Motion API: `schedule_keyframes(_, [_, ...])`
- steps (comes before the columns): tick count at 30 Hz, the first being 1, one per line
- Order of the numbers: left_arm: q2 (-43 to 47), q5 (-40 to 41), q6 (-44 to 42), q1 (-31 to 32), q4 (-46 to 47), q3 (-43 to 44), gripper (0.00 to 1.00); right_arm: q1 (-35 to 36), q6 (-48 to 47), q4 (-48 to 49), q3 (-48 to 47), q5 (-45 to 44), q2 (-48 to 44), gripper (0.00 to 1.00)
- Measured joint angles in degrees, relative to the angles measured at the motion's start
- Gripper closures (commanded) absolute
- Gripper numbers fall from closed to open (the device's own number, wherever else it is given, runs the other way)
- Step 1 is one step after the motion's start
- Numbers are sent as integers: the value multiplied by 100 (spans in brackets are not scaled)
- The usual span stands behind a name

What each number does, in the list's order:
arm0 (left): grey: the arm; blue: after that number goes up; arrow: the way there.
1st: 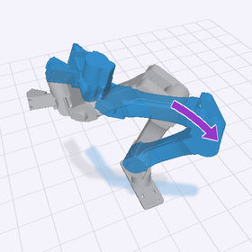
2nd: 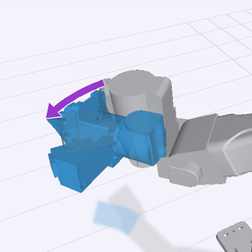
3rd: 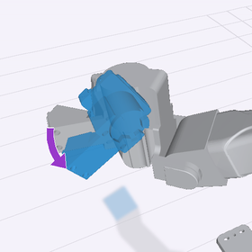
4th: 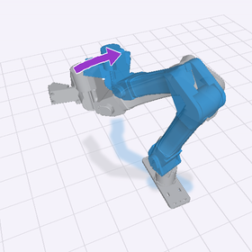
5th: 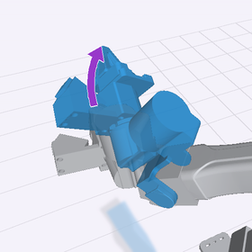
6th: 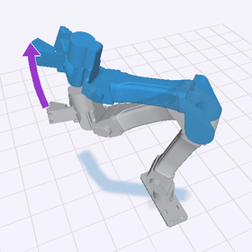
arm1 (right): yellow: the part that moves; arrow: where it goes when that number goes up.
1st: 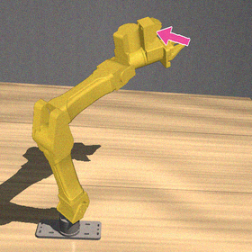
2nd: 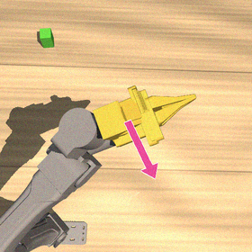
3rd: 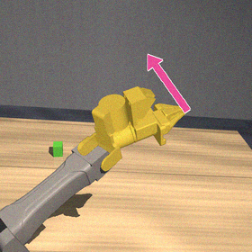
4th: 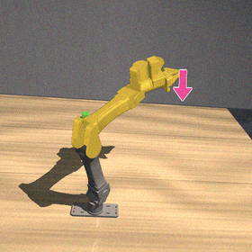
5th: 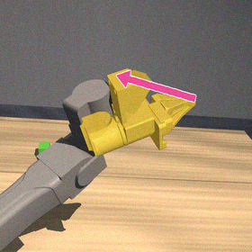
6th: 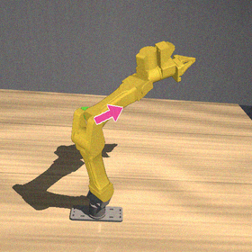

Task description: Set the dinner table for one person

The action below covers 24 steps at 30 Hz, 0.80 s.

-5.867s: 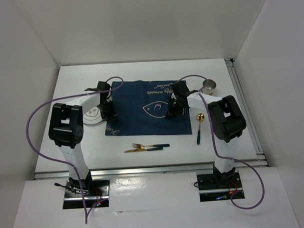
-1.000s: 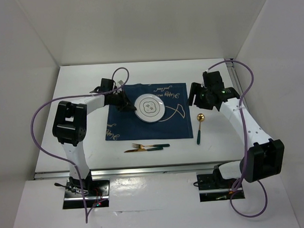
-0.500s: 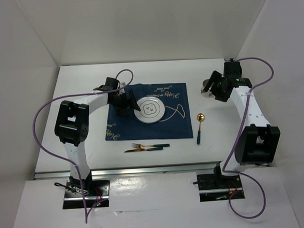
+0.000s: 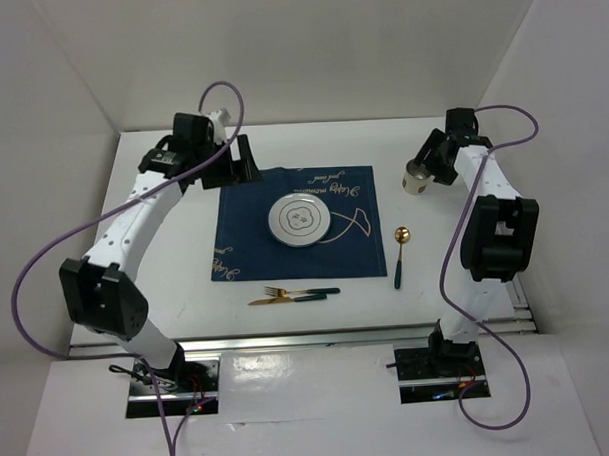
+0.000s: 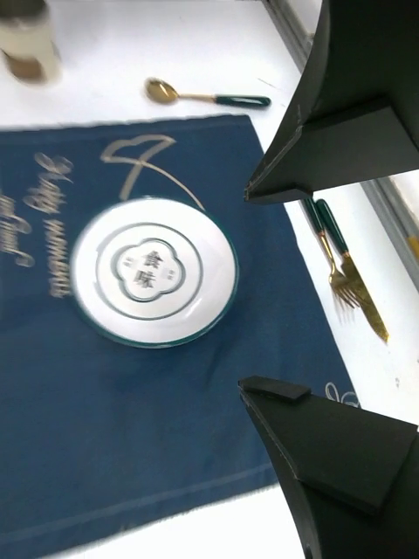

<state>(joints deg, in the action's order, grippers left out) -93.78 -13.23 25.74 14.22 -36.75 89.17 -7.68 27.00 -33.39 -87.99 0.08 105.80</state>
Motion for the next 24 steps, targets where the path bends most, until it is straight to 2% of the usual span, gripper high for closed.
schedule_keyframes(7, [920, 149, -170, -177, -291, 105, 8, -52, 92, 133, -203, -291, 603, 35])
schedule_keyframes(9, [970, 146, -186, -188, -345, 63, 11, -61, 133, 146, -203, -352, 737, 45])
schedule_keyframes(11, [988, 144, -188, -210, -400, -17, 12, -61, 170, 186, -203, -393, 846, 59])
schedule_keyframes(12, [988, 138, -188, -216, -455, -59, 14, -61, 177, 236, -201, -398, 883, 76])
schedule_keyframes(15, [986, 138, -212, -262, -680, -98, 17, -61, 225, 372, -157, -382, 844, 100])
schedule_keyframes(20, [988, 142, -317, -319, -820, -98, 21, 57, 90, 411, -59, -483, 479, 100])
schedule_keyframes(21, [997, 142, -317, -337, -831, -98, 32, 116, 28, 402, -57, -481, 345, 100])
schedule_keyframes(22, [999, 144, -289, -350, -835, -98, 40, 214, -39, 407, -57, -479, 197, 100])
schedule_keyframes(24, [1032, 175, -271, -372, -833, -101, 46, 476, -179, 385, -83, -466, -101, 100])
